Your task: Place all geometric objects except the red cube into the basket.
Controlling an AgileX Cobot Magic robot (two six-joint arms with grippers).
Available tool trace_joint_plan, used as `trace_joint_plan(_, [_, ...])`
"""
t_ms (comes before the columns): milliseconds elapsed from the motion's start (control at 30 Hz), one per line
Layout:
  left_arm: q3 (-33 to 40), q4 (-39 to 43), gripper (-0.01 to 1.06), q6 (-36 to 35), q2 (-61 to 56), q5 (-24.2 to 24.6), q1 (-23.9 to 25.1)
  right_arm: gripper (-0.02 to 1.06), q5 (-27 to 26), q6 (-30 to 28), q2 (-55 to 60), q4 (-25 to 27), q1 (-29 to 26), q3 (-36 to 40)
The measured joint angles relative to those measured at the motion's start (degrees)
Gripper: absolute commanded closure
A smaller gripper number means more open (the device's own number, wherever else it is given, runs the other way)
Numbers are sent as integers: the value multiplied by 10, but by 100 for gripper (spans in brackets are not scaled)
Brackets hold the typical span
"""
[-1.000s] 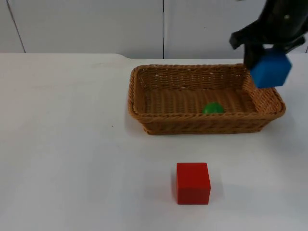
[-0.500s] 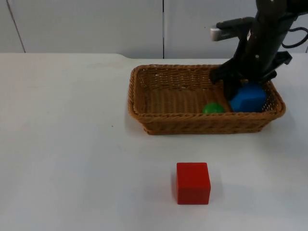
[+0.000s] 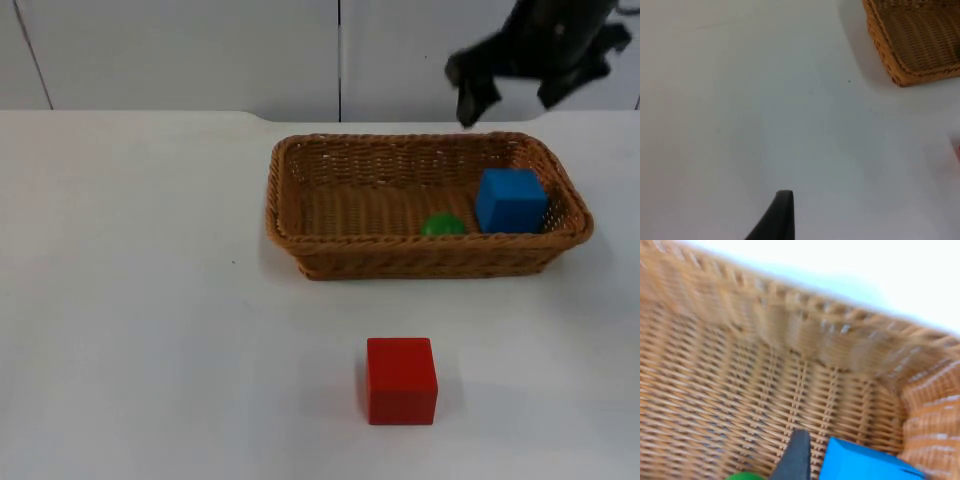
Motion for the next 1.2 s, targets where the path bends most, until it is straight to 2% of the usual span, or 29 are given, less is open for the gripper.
trace_joint_plan(333, [0, 9, 0, 2, -1, -18, 0, 24, 68, 0, -160, 7, 0, 3])
trace_joint_plan(467, [0, 9, 0, 2, -1, -23, 0, 24, 69, -2, -230, 8, 0, 56])
trace_joint_plan(533, [0, 9, 0, 2, -1, -23, 0, 24, 62, -2, -248, 8, 0, 75])
trace_joint_plan(733, [0, 11, 0, 2, -1, -27, 0, 24, -27, -6, -410, 15, 0, 266])
trace_joint_plan(800, [0, 11, 0, 2, -1, -28, 0, 24, -36, -7, -425, 16, 0, 277])
trace_joint_plan(933, [0, 11, 0, 2, -1, -40, 0, 24, -86, -13, -542, 16, 1, 388])
trace_joint_plan(1100, [0, 12, 0, 2, -4, -44, 0, 24, -101, -22, -649, 16, 1, 461])
trace_joint_plan(1200, [0, 13, 0, 2, -14, -44, 0, 17, -101, -32, -704, 16, 1, 486])
